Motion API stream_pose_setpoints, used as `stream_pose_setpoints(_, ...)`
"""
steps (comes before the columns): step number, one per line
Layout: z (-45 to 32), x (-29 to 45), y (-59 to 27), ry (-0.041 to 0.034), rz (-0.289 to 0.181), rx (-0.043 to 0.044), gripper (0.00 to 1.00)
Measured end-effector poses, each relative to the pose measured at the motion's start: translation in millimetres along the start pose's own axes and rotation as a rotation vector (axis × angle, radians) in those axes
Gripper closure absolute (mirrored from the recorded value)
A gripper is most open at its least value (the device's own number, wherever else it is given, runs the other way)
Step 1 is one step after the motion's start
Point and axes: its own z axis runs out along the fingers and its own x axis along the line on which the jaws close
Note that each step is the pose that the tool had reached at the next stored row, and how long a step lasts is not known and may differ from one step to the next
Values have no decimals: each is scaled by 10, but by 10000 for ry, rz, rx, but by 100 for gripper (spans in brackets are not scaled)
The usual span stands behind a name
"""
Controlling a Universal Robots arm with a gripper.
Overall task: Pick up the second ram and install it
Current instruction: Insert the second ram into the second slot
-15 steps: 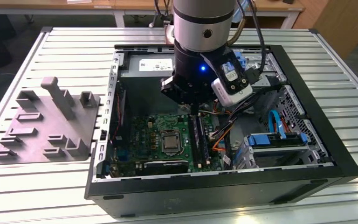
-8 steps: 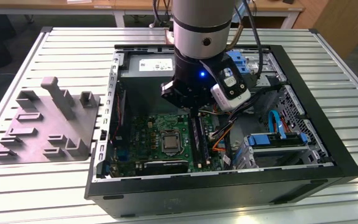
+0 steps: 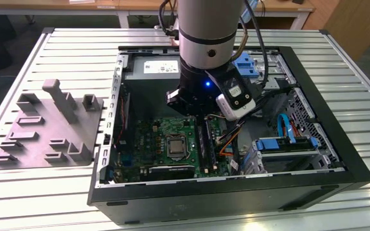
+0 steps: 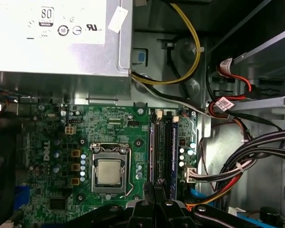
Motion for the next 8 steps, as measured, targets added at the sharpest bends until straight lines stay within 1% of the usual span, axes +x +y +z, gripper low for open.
stream_pose_setpoints(4,73,4,-2,-2,45,1,89)
stream_pose_setpoints(6,108,5,-3,-5,152,7,89)
stream_pose_setpoints(8,123,6,-3,-6,207,10,89)
